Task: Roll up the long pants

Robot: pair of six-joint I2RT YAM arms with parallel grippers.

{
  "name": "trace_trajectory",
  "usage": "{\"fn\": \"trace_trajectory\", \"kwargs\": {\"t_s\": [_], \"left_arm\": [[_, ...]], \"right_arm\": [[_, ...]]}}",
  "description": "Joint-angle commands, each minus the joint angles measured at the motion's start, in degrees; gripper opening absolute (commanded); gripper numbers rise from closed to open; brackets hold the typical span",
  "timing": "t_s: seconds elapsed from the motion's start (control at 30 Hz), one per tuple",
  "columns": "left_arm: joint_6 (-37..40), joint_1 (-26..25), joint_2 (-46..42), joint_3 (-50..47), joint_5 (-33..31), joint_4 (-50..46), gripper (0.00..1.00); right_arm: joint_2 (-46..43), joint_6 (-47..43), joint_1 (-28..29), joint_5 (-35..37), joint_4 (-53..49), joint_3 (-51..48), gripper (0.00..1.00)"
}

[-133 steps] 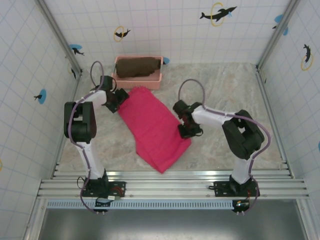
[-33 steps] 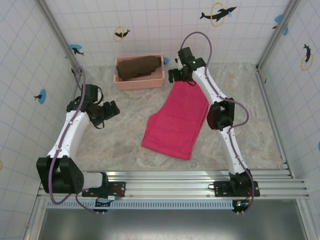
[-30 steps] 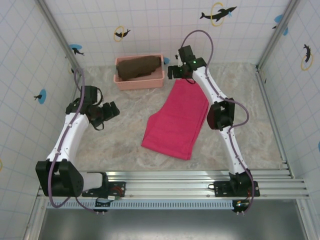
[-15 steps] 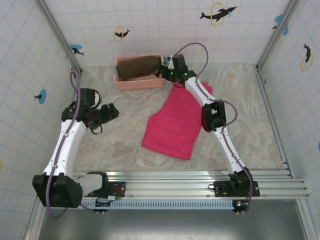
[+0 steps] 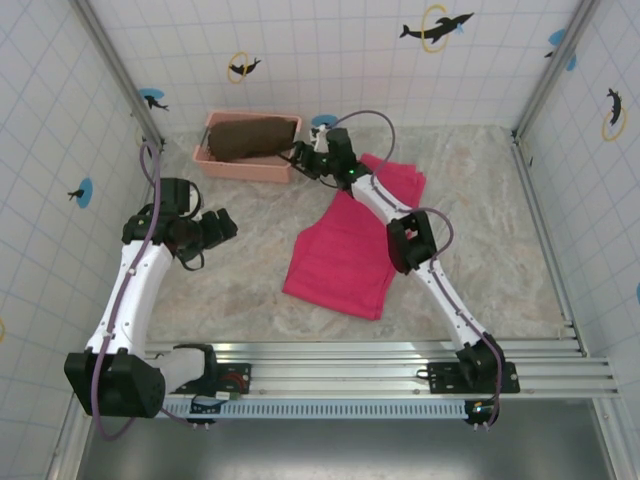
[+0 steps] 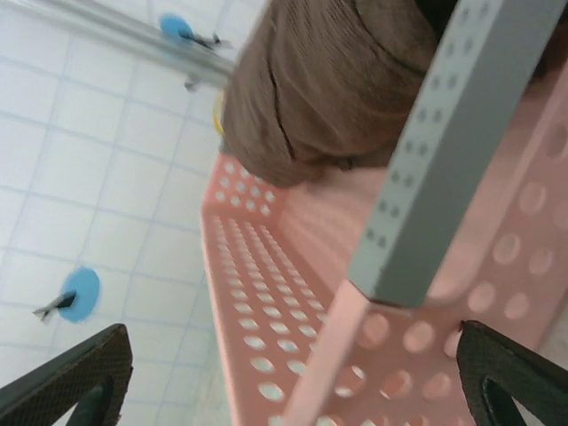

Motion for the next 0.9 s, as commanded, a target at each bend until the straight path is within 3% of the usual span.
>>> {"fn": "trace_trajectory", "kwargs": {"t_s": [0.0,0.1,0.2,0.37,0.5,0.77,0.87], "left_arm": [[-0.2,-0.5,-1.1,-1.3,1.1,1.0,0.94],[0.5,-0.5,0.3,-3.1,6.3,3.3,0.95],[-0.6,-0.6,0.7,-5.2,9.4,4.5,0.95],[-5.4,-0.7,-1.1,-11.4,16.2,5.6,0.96],[-16.6,-2.8,-4.2,-21.1,22.8,14.5,0.96],[-36.1,-8.9,-12.3,-32.1,21.9,21.6,0.97],[-48.0,-12.2,-15.4,-39.8,21.0,32.2,0.96]], "right_arm": [[-8.7,-19.6,0.9,7.6,-27.2,2.0,0.99],[-20.5,-33.2,0.9,29.1,-41.7,-5.7,0.99],[-31.9,-38.1,-0.4,38.7,-45.1,-17.8,0.99],[-46.2,-42.8,-2.4,42.9,-48.0,-33.7,0.99],[-54.9,-44.2,-3.4,45.1,-49.7,-44.5,0.99],[-68.2,-44.9,-3.2,50.7,-49.6,-62.2,0.99],[-72.0,-44.0,-2.2,53.1,-49.6,-67.2,0.99]]}}
